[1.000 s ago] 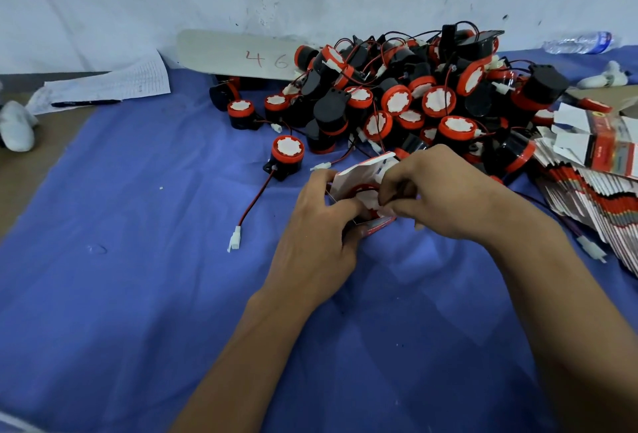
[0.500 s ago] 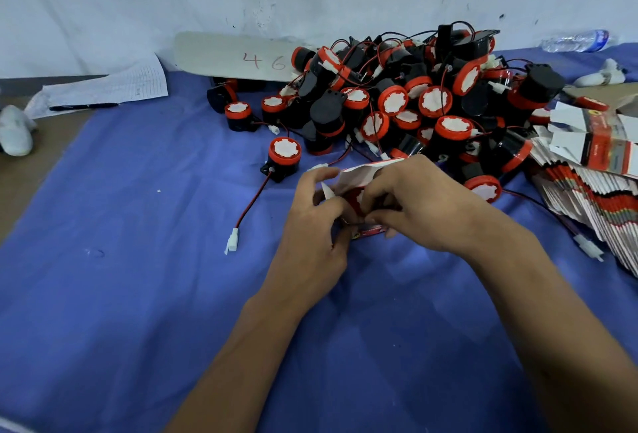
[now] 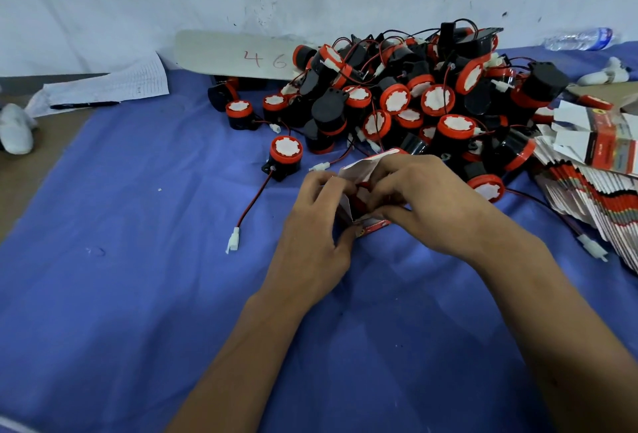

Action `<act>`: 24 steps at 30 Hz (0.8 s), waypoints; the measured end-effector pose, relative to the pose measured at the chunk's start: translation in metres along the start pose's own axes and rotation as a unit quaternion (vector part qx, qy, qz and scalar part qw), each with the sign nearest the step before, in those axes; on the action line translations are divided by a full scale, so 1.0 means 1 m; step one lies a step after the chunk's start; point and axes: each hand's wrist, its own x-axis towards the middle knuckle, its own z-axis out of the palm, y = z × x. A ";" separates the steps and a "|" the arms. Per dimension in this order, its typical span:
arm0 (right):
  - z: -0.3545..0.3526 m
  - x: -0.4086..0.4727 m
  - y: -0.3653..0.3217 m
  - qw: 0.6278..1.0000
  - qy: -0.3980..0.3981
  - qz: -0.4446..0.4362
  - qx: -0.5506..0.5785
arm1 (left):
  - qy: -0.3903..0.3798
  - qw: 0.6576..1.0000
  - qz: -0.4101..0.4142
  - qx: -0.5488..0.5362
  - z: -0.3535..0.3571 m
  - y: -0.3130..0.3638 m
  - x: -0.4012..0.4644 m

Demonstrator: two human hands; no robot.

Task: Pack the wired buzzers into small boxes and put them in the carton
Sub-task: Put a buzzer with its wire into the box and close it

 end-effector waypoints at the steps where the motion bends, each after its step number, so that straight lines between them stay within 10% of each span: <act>1: 0.000 0.000 -0.001 1.000 0.005 -0.002 0.000 | -0.001 1.000 -0.003 0.000 0.000 0.000 0.000; 24: 0.031 0.007 0.000 0.978 0.158 0.079 0.106 | 0.016 0.993 -0.035 -0.113 -0.002 0.002 -0.001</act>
